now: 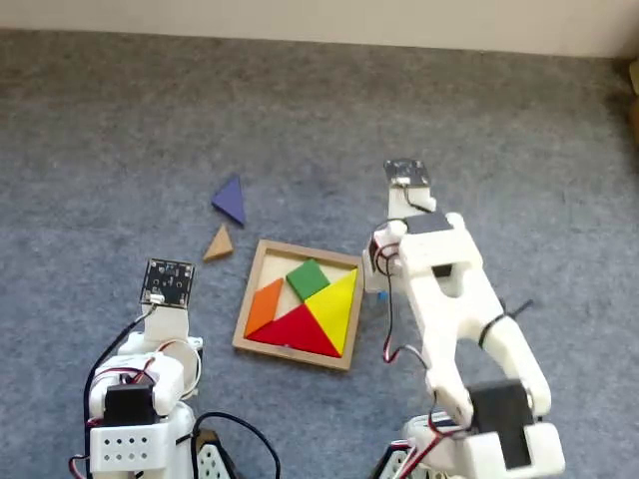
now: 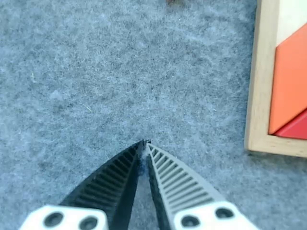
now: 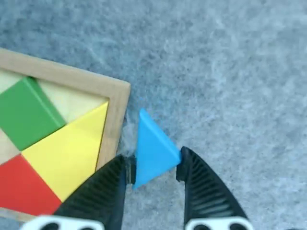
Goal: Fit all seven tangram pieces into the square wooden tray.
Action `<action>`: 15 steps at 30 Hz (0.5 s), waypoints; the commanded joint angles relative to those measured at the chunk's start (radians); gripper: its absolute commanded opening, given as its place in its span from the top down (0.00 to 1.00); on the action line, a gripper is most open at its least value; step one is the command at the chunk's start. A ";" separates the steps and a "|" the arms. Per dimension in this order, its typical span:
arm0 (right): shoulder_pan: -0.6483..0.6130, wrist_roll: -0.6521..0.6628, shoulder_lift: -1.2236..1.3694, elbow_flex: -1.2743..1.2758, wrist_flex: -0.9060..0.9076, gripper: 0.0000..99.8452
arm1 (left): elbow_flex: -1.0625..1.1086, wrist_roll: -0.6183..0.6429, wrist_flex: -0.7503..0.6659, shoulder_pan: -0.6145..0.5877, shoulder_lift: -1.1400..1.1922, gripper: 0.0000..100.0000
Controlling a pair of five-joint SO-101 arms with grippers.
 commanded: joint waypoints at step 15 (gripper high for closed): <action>-0.363 -0.227 -0.114 -0.010 0.002 0.93 | 0.021 0.008 0.008 -0.008 -0.038 0.99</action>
